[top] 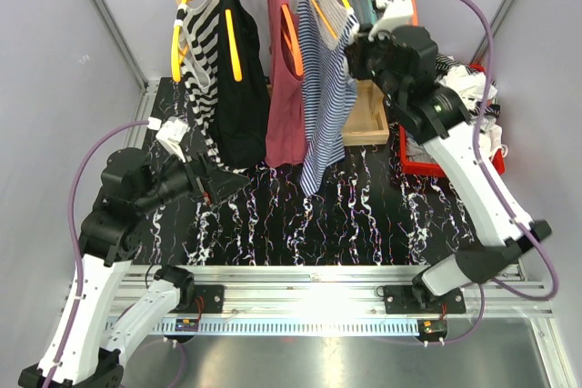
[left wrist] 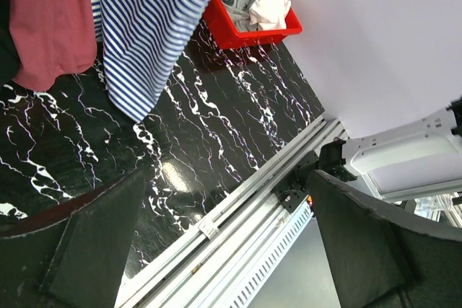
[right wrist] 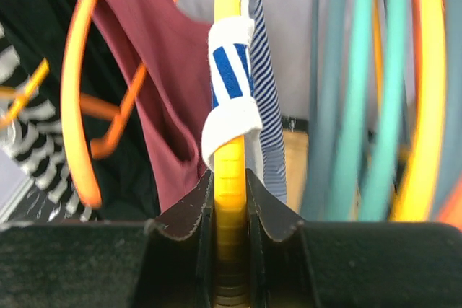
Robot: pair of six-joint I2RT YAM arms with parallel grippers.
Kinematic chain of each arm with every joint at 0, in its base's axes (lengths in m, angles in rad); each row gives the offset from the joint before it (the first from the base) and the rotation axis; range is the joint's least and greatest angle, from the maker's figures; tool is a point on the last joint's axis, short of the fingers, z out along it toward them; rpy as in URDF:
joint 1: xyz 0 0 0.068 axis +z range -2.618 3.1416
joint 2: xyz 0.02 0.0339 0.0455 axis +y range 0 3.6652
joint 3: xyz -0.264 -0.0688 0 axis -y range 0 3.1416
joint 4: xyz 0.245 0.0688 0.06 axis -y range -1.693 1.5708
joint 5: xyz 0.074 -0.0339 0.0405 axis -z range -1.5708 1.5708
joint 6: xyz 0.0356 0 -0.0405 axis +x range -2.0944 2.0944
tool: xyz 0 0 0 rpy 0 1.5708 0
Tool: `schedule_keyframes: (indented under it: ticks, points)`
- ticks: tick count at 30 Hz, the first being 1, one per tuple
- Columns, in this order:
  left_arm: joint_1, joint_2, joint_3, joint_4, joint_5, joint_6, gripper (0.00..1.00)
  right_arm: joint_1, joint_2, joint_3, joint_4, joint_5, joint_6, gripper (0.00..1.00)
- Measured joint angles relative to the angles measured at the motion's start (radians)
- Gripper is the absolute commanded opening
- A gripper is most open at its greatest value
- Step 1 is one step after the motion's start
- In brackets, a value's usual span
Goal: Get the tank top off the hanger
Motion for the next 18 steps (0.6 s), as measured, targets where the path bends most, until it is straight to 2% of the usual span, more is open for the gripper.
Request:
schedule_keyframes:
  ticks: [4, 7, 12, 18]
  points:
    - [0.000, 0.017, 0.008, 0.016, 0.001, 0.000, 0.99, 0.000, -0.203, -0.219, -0.001, 0.000, 0.029, 0.00]
    - [0.000, 0.044, 0.019, 0.032, 0.005, -0.002, 0.99, -0.001, -0.372, -0.308, -0.064, -0.022, 0.053, 0.00]
    - [-0.001, 0.097, 0.044, 0.074, 0.031, -0.008, 0.99, -0.002, -0.573, -0.276, -0.226, -0.121, 0.095, 0.00]
    - [-0.037, 0.185, 0.126, 0.113, 0.080, -0.014, 0.99, -0.002, -0.723, -0.167, -0.534, -0.227, 0.187, 0.00]
